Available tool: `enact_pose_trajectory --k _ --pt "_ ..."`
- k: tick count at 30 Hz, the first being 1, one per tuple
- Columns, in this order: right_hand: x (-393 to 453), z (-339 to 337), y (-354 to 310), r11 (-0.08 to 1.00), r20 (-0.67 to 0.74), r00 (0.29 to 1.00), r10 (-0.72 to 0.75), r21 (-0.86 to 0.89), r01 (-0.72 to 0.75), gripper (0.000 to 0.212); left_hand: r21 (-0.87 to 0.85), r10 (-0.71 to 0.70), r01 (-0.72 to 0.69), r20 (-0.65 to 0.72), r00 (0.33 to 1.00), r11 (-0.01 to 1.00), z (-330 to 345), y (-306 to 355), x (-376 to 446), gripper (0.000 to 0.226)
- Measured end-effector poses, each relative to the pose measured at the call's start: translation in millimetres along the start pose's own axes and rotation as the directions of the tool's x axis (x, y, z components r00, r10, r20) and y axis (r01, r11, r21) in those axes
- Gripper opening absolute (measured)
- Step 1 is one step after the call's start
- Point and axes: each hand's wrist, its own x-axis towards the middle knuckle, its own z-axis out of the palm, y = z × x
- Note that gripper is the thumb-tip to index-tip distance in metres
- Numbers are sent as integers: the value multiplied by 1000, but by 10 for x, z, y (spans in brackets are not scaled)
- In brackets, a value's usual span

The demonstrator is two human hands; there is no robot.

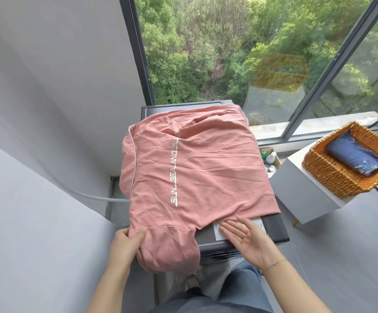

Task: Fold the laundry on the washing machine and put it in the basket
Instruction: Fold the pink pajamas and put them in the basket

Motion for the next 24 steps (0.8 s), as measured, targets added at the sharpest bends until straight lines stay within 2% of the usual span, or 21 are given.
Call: enact_pose_trajectory --k 1,3,5,7,9,11,14,16,18,20,22,24 --pt "10 37 4 998 -20 999 -32 56 33 23 -65 -43 47 63 997 997 15 4 -21 35" --pt "86 76 -6 974 -115 979 -171 130 185 13 -85 -87 104 179 980 991 37 44 -80 22" --pt "181 90 -69 908 -226 906 -358 141 394 16 -93 -97 120 226 969 988 49 88 -109 22" --pt "224 75 -199 840 -307 822 -479 111 531 20 -173 -110 161 268 957 972 35 119 -133 25" --pt "238 39 -367 825 -352 787 -506 69 561 6 -275 -139 220 287 948 936 -3 155 -150 23" --pt "303 -29 -526 837 -406 778 -480 52 544 17 -330 -139 253 332 933 910 -43 203 -173 24" --pt "408 -85 -663 827 -462 746 -480 46 560 22 -413 -131 292 375 918 863 -52 316 -170 25" --pt "425 -77 -701 796 -509 680 -528 -17 605 21 -486 -139 333 391 910 808 -41 447 -162 25" --pt "395 -11 -781 739 -543 582 -606 -113 664 23 -557 -124 358 413 902 749 -42 607 -123 27" --pt "381 55 -899 685 -529 502 -684 -231 691 28 -620 -76 418 501 862 664 -60 765 -114 29" --pt "382 152 -1047 634 -482 444 -755 -365 682 31 -653 -4 398 517 856 645 -65 899 -92 28" --pt "421 275 -1239 585 -414 419 -808 -478 656 28 -700 72 361 507 859 617 -49 1032 23 59"
